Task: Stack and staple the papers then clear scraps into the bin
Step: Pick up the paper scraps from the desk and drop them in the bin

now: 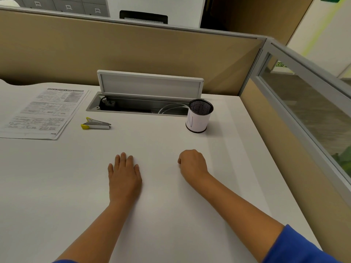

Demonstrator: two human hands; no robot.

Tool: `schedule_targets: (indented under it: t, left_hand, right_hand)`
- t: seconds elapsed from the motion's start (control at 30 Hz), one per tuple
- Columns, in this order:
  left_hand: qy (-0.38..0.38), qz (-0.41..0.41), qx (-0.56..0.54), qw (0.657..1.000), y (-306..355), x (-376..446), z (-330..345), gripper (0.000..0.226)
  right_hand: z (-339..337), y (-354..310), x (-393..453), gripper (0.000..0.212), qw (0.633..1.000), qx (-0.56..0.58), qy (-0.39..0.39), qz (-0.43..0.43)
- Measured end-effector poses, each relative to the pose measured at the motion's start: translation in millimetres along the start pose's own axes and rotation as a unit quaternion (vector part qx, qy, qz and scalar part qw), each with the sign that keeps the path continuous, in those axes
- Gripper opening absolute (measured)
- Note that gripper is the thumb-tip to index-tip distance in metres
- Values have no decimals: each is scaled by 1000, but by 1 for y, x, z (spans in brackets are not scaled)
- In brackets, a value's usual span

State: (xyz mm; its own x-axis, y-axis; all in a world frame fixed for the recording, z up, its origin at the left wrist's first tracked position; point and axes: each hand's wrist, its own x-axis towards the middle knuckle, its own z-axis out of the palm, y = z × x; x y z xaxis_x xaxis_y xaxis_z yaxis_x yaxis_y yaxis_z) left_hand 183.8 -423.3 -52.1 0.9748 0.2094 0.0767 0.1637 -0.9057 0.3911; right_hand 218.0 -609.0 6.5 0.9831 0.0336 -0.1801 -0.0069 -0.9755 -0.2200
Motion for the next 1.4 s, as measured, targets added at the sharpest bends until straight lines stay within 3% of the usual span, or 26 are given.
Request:
schedule_targets:
  t: [0.1,0.17,0.23,0.33,0.5,0.67,0.8,0.87,0.93,1.03,1.13,1.4]
  left_hand:
    - [1,1,0,1000,0,0,0,39]
    - [2,1,-1,1000,0,0,0,40]
    - [1,-1,-4,1000,0,0,0,40]
    - [1,-1,-4,1000,1,0,0,40]
    - [0,-1,-7,1000,1,0,0,41]
    - [0,-1,-8,1000,1,0,-1,40]
    - [1,0,-8,1000,2,-1,-2,41]
    - [2,-2,-10,1000,3,-2,-3,41]
    - [4,0,-9,1000,3,-2,-3,41]
    - [3,-1,-9,1000,3,-1,-3,41]
    - [2,-2,-8,1000,3,-2,-3,41]
    - [0,-5,-3,1000,3,-1,-4,42]
  right_hand:
    - [-1,-1,-1,39,1000,-12,4,2]
    - [3,1,0,33,1000,-5,0,7]
    - [6,5,3,14,1000,17,4,-3]
    - [6,10,1,29,999,41,13,-27]
    - [4,25,-3,27,990,132,26,-38]
    - [-5,41,6,23,963,268,4,23]
    - [-19,51,19,16,920,387,-11,56]
    - [-36,52,31,15,906,420,13,51]
    - [-58,52,51,18,910,406,77,39]
    - [-92,52,86,20,937,297,182,27]
    - [-109,54,112,22,947,221,231,42]
    - [-109,48,121,21,968,122,218,-1]
